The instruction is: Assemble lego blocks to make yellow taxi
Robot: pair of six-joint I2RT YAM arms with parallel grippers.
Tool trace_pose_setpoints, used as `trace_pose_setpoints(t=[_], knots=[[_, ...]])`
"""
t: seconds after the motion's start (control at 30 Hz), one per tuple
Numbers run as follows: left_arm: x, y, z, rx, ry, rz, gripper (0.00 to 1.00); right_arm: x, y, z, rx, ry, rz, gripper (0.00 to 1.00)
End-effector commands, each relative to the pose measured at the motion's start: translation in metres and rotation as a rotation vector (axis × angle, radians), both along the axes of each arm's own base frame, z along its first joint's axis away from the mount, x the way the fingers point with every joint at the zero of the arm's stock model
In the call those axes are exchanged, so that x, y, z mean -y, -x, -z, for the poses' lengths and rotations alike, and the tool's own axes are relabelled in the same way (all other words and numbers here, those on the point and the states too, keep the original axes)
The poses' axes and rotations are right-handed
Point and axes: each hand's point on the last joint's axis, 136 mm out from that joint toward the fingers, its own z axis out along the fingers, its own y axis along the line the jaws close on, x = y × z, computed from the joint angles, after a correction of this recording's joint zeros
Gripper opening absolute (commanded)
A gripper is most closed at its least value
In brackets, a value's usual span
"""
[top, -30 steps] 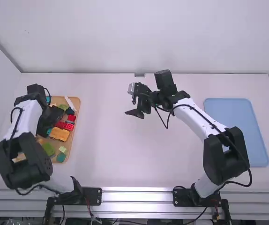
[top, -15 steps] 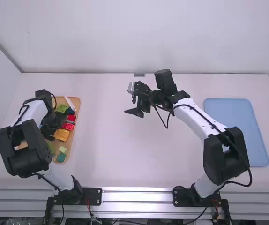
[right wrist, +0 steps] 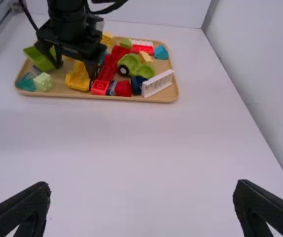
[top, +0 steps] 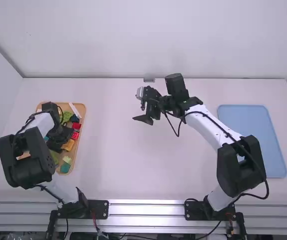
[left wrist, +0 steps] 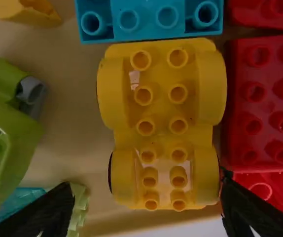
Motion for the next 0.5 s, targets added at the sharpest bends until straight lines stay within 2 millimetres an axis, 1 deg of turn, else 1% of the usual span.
trace_pose_setpoints(t=[0.0,0.17,0.3,0.4,0.47], knots=[[0.003,0.007,0.005,-0.021,0.012,0.003,0.76,-0.004,-0.004,-0.011,0.017,-0.016,-0.008,0.99],[0.003,0.009,0.005,-0.032,0.013,0.035,0.77,-0.004,-0.004,-0.011,0.012,-0.016,-0.007,0.98],[0.0,0.009,0.006,-0.042,0.002,0.132,0.79,-0.004,-0.004,-0.01,0.01,-0.015,-0.007,0.99],[0.004,0.003,0.012,-0.01,0.019,0.228,0.77,-0.004,-0.004,-0.01,0.01,-0.015,-0.007,0.99],[0.007,0.003,0.017,-0.003,0.026,0.259,0.78,-0.004,-0.004,-0.01,0.009,-0.015,-0.007,0.99]])
